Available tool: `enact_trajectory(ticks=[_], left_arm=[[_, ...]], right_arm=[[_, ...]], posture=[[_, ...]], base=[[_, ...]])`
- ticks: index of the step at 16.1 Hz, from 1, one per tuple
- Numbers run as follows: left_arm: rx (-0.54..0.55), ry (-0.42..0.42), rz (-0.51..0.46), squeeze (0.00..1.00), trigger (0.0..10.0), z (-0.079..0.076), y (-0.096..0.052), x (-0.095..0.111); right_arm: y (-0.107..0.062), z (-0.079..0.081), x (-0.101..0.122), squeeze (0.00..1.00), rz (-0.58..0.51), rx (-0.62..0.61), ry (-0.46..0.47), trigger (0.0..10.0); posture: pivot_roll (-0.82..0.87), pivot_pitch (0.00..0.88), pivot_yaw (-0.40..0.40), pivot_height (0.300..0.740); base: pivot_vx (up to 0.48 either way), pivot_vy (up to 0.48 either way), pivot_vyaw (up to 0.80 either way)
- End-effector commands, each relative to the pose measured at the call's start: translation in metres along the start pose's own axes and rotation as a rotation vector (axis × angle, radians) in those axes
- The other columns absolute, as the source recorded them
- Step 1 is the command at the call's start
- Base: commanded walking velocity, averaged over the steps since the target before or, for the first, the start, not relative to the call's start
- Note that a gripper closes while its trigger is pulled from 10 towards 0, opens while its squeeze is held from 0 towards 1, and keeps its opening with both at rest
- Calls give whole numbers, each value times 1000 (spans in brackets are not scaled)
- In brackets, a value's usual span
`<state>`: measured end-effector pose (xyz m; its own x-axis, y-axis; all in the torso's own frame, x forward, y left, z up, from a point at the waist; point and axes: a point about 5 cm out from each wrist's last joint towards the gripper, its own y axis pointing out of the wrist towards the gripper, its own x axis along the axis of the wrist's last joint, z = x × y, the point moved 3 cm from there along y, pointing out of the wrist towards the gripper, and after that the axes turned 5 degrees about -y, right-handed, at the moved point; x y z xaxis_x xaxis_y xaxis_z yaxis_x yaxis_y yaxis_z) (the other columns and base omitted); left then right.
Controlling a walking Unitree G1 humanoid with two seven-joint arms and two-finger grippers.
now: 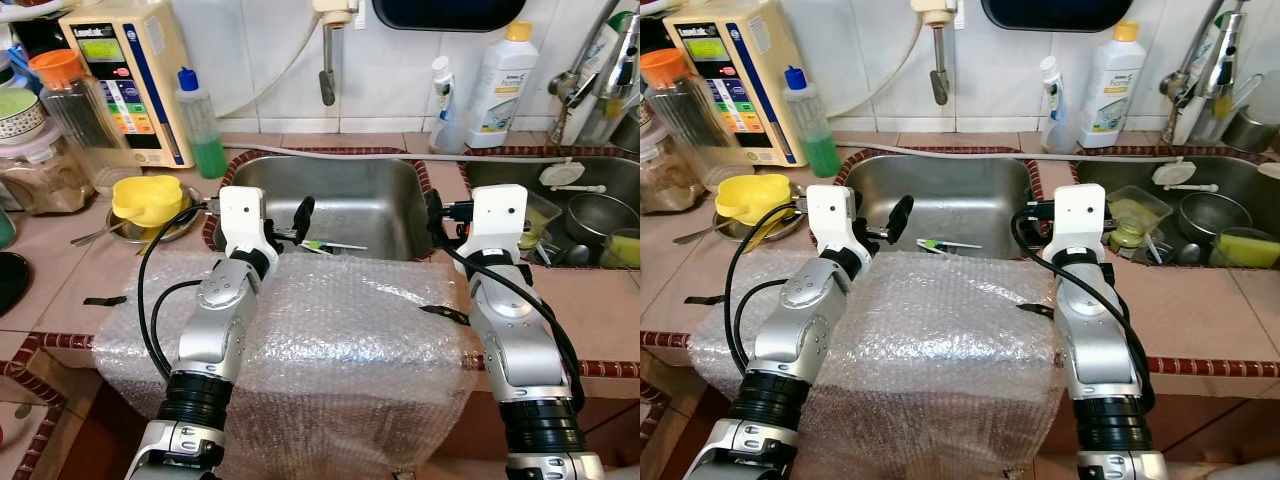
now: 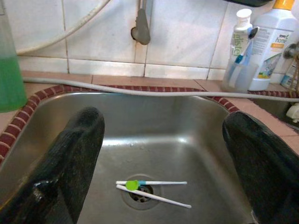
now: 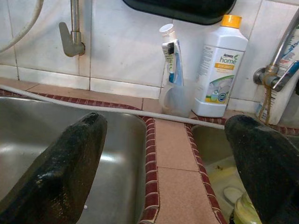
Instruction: Kitchen organization
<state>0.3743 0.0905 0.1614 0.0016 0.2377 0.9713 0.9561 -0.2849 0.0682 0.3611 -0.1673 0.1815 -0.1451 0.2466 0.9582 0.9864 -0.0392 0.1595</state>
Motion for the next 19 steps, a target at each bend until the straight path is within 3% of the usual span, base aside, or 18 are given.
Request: enact_trajectory(ticks=[1, 8, 19], left_arm=[[-2, 9, -2, 0, 10000, 0, -1, 2], [-14, 13, -1, 0, 10000, -2, 0, 3], [-18, 19, 11, 0, 10000, -1, 0, 1]], right_arm=[[1, -2, 6, 0, -14, -14, 8, 10000], [0, -2, 6, 0, -16, -23, 11, 10000], [-1, -2, 6, 0, -14, -33, 10, 10000]], posture=[[-66, 0, 99, 740], [-72, 0, 108, 740], [-69, 0, 111, 740]], base=[[0, 0, 0], [0, 34, 0], [0, 303, 0]])
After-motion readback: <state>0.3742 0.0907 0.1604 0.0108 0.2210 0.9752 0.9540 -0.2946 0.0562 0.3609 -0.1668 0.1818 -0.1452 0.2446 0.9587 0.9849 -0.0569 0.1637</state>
